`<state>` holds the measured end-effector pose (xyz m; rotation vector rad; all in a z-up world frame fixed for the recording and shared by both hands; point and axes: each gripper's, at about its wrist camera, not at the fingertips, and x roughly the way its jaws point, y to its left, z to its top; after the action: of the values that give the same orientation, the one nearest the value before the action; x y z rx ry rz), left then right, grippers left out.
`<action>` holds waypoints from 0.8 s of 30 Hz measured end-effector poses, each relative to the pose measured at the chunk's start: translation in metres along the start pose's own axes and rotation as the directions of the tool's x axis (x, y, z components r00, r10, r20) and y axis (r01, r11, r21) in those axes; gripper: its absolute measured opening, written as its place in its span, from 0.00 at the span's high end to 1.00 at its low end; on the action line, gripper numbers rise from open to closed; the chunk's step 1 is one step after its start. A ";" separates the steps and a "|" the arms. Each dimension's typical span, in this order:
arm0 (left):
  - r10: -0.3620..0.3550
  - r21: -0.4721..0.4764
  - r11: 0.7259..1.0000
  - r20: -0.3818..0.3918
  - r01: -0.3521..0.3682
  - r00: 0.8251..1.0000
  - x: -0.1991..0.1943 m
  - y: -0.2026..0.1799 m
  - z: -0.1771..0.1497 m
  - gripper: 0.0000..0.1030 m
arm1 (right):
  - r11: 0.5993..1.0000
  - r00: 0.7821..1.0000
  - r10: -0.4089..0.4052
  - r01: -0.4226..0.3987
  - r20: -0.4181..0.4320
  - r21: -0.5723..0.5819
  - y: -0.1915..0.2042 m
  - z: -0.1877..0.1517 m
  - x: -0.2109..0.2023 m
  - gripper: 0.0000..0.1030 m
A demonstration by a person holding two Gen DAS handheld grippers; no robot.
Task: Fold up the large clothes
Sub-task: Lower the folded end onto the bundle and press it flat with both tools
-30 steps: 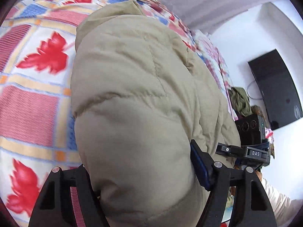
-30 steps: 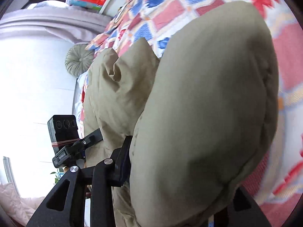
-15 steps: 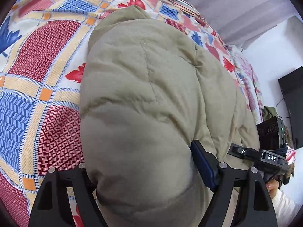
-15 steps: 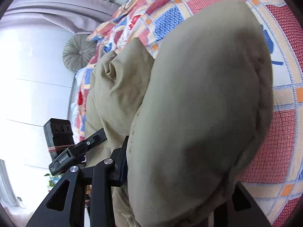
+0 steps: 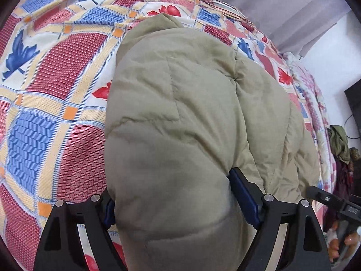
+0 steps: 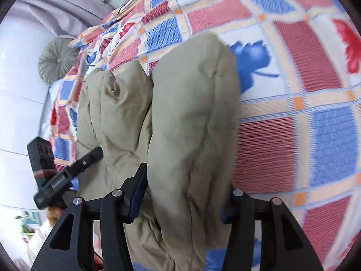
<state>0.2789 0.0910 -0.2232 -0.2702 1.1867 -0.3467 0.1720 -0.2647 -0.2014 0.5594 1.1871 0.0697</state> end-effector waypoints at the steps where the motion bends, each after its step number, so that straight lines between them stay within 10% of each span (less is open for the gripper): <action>1: 0.019 0.005 1.000 0.003 -0.019 1.000 -0.002 -0.002 0.000 0.17 | 0.999 0.999 -0.036 0.036 0.019 -0.015 0.001 -0.004 -0.009 0.46; 8: 0.197 0.053 0.979 0.049 -0.199 0.979 -0.028 -0.024 0.000 0.17 | 0.995 0.989 -0.059 0.069 0.135 -0.072 0.034 -0.012 -0.063 0.63; 13: 0.258 0.070 0.956 0.259 -0.284 0.931 -0.070 -0.044 0.017 0.17 | 0.991 0.996 0.017 -0.005 0.088 -0.136 0.064 -0.016 -0.049 0.73; 18: 0.232 0.129 0.960 0.124 -0.247 0.965 -0.023 -0.060 0.033 0.17 | 0.982 0.997 0.003 0.011 0.075 -0.189 0.089 -0.020 -0.029 0.74; 24: 0.271 0.176 0.940 0.129 -0.291 0.954 0.011 -0.081 0.018 0.17 | 0.980 0.994 -0.104 0.105 0.017 -0.166 0.072 -0.026 0.016 0.75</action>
<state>0.2897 0.0126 -0.1951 0.0521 1.0639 -0.1926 0.1719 -0.1872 -0.1897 0.3490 1.1883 0.0766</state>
